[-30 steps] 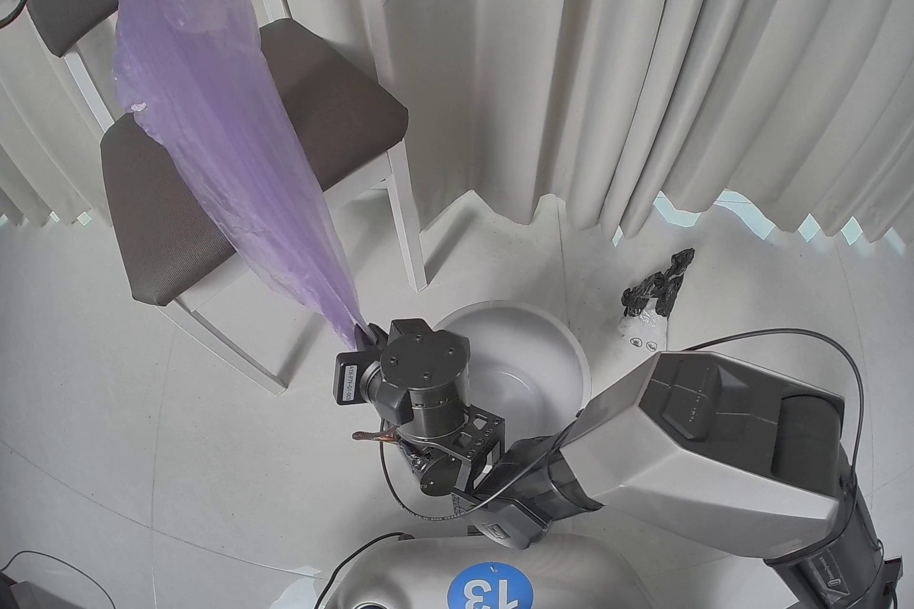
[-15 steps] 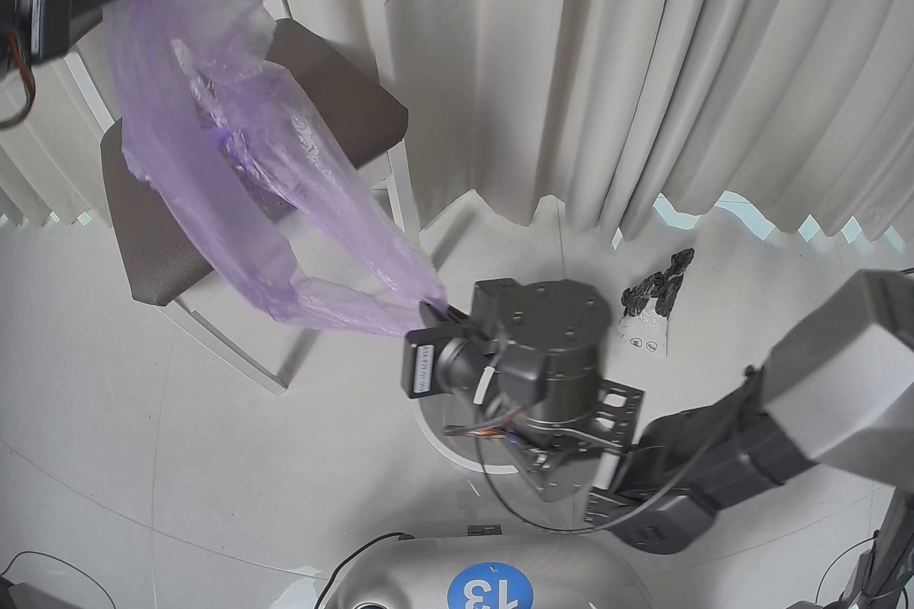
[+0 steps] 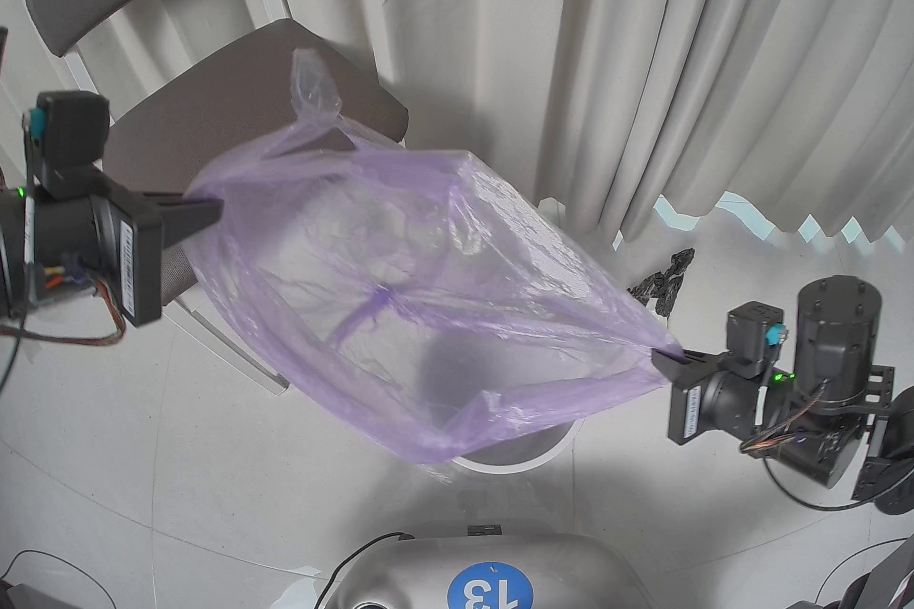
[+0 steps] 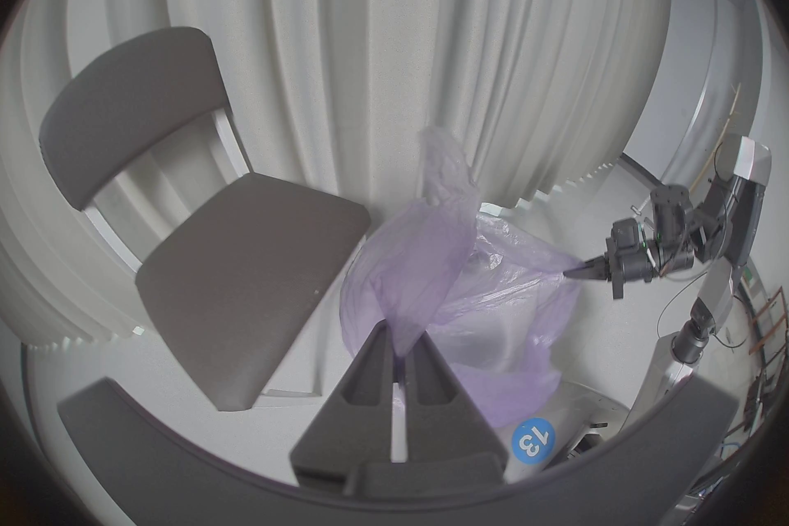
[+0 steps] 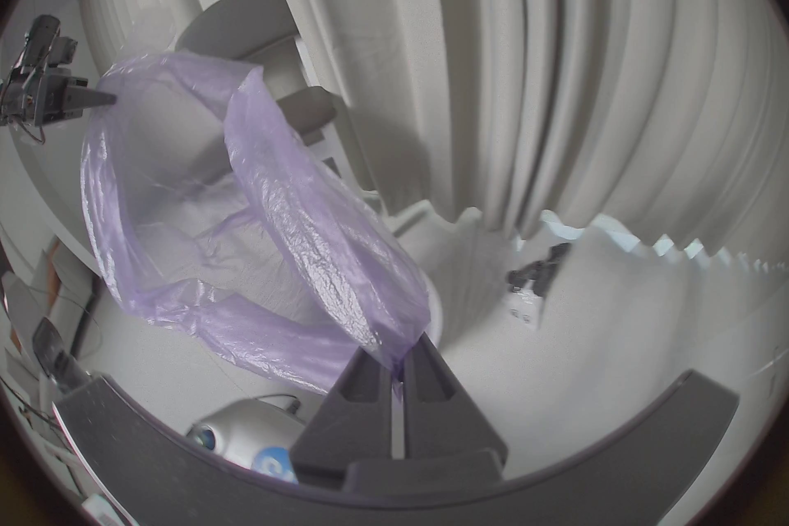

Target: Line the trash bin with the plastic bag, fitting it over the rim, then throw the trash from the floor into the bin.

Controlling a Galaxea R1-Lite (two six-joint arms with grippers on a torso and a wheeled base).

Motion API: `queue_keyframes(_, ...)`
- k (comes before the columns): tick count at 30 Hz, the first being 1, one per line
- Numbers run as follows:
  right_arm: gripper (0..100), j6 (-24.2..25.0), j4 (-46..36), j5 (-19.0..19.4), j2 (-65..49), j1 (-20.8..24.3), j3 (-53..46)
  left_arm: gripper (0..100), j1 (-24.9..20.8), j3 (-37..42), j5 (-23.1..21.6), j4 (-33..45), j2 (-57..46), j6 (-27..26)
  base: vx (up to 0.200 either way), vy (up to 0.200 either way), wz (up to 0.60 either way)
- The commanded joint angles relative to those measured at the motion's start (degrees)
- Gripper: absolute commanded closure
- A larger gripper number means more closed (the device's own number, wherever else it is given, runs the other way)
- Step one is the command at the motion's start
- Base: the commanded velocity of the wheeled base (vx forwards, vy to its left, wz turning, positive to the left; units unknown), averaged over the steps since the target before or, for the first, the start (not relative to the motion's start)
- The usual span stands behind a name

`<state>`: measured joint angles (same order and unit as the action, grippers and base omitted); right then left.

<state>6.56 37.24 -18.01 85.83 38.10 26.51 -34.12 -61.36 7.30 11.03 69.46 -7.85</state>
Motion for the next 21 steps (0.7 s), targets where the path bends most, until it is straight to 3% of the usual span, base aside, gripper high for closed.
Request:
queue_keyframes(1,100,-7.79,-5.60,2.71,-9.90,-10.06,-4.89,100,0.11,12.58,-2.47,-11.74,2.26,2.93,0.000,0.000,0.00)
queue_keyframes(7,100,-12.10,-5.78,2.71,-10.95,-13.84,-6.74,100,-0.16,19.26,-1.94,-20.88,6.30,4.42,0.000,0.000,0.00)
queue_keyframes(17,100,-15.44,-5.87,1.75,-14.03,-19.99,-9.73,100,1.43,20.49,3.95,-21.05,10.25,4.51,0.000,0.000,0.00)
queue_keyframes(21,100,-15.96,-5.16,2.45,-15.70,-20.17,-11.13,100,1.34,20.75,3.77,-21.40,10.61,4.51,0.000,0.000,0.00)
